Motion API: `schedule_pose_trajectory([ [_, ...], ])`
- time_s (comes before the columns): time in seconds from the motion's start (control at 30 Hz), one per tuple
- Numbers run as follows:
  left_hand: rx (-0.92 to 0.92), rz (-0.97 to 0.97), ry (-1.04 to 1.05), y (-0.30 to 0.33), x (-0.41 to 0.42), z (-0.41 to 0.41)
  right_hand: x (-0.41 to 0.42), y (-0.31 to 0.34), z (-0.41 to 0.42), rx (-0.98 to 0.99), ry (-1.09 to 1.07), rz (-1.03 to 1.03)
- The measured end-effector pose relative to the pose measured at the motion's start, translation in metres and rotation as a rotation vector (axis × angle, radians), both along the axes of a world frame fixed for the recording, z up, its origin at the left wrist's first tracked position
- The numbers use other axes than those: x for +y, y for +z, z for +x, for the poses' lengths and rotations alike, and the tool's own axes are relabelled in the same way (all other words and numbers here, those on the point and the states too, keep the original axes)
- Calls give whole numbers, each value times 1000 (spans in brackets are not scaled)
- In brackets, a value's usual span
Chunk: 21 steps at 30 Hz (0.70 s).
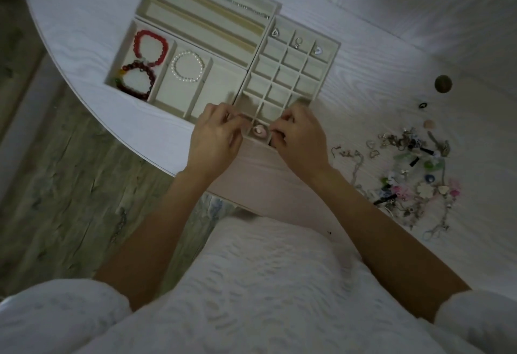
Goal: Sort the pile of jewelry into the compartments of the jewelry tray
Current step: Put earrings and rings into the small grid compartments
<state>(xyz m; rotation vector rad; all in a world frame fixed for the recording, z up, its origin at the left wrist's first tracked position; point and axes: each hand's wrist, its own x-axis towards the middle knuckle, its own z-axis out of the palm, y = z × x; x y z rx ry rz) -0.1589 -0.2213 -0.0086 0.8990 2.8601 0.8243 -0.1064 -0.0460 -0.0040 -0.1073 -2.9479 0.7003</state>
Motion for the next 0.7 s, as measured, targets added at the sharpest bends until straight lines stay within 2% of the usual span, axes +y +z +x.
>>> schedule_pose_trajectory([
  [0.1, -8, -75, -11, -4, -4, 7, -7, -4, -3, -34, 44, 45],
  [0.23, -24, -100, -31, -3, -4, 8, -15, -7, -4, -105, -16, 109],
  [0.4, -41, -110, -33, -3, -1, 9, -20, -4, -12, -245, -78, -4],
  [0.5, -37, -90, -20, -5, 1, 7, -13, 4, -15, -258, -79, -27],
  [0.7, -32, -52, -18, -6, 2, 7, -14, 10, -31, -360, 128, 278],
])
